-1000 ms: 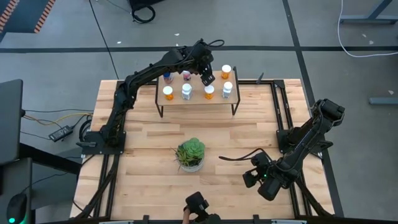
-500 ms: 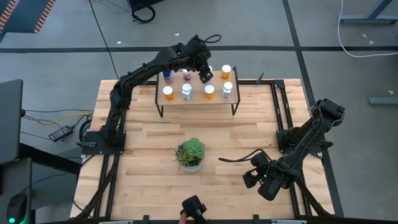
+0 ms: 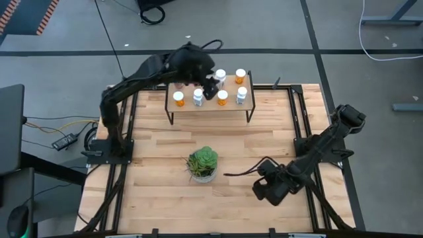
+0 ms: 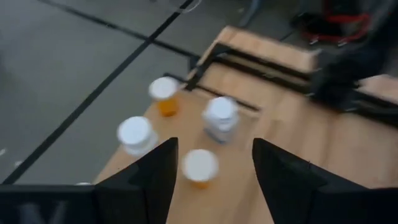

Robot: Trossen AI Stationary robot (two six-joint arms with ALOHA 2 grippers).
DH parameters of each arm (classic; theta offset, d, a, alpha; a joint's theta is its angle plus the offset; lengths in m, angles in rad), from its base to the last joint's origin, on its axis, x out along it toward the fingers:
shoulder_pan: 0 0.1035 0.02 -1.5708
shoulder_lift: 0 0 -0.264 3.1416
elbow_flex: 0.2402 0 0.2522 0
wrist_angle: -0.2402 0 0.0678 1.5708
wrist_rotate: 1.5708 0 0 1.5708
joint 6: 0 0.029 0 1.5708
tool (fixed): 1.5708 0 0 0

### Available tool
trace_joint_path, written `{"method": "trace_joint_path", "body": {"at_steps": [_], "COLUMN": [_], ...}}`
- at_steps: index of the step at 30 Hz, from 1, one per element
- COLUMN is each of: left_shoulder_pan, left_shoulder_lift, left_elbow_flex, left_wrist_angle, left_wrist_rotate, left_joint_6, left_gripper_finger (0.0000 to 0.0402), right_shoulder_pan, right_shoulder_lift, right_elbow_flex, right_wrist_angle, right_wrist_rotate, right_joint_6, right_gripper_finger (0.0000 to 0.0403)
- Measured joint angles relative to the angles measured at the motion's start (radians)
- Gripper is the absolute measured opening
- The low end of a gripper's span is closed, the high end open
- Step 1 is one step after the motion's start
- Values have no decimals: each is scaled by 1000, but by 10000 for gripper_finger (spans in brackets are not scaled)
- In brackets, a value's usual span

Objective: Pick and place medicine bottles onto shelf by color
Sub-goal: Return to Home Position

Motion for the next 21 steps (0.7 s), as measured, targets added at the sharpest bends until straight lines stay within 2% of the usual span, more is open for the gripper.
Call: {"method": "trace_joint_path", "body": {"at_steps": [3, 7, 12, 15, 21], "left_shoulder_pan": [-58, -125, -212, -266, -349], "left_shoulder_lift": [-56, -112, -125, -141, -184], "left_elbow_flex": [0, 1, -2, -1, -1], "left_wrist_angle": [-24, -89, -219, -237, -331], "left_wrist_rotate": [3, 6, 3, -2, -114], "left_joint_6": [-40, -123, -174, -184, -209], "left_gripper_finger": [200, 177, 153, 135, 80], "right_shoulder_pan": [-54, -114, -172, -195, -225], "right_shoulder_lift": [0, 0, -10, -12, -33], "right_elbow_flex": [0, 11, 93, 152, 172], "right_wrist_angle": [60, 101, 98, 80, 52], "right_wrist_rotate": [-46, -51, -6, 25, 41], "right_joint_6": [-90, -193, -385, -485, -540], "right_gripper_finger": [331, 313, 287, 269, 226]}}
